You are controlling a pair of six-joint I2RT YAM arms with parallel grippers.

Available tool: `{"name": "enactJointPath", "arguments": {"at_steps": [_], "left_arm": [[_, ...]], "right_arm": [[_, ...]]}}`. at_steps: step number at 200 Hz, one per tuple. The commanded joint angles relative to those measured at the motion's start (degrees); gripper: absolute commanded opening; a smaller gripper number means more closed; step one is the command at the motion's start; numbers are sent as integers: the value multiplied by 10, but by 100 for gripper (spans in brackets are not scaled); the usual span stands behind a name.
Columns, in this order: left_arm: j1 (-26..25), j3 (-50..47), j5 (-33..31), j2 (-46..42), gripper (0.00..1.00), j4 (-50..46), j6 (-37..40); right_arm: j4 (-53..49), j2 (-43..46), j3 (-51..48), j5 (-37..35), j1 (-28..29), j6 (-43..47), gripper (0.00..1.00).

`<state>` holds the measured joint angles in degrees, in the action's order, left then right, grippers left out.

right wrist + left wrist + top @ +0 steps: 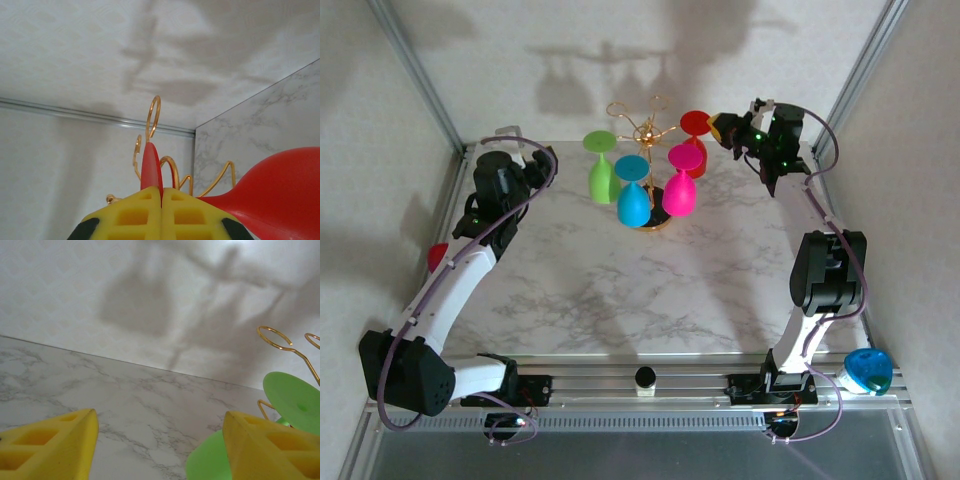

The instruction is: Take the wine glass off the wine glass rack

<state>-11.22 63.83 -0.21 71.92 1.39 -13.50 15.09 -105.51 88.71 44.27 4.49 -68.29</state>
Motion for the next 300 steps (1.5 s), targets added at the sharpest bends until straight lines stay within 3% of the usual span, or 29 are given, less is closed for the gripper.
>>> {"name": "enactJointPath", "arguments": {"at_steps": [1,79,300], "left_arm": [[-5,-3,-8,-19,67,0,9],[-5,-4,-8,-21,67,0,9],[-5,-10,-9,-25,67,2,9]], "right_arm": [[61,-2,-3,24,1,-42,0],[77,-1,-3,30,2,-68,0],[-41,-6,59,22,25,11,0]]}}
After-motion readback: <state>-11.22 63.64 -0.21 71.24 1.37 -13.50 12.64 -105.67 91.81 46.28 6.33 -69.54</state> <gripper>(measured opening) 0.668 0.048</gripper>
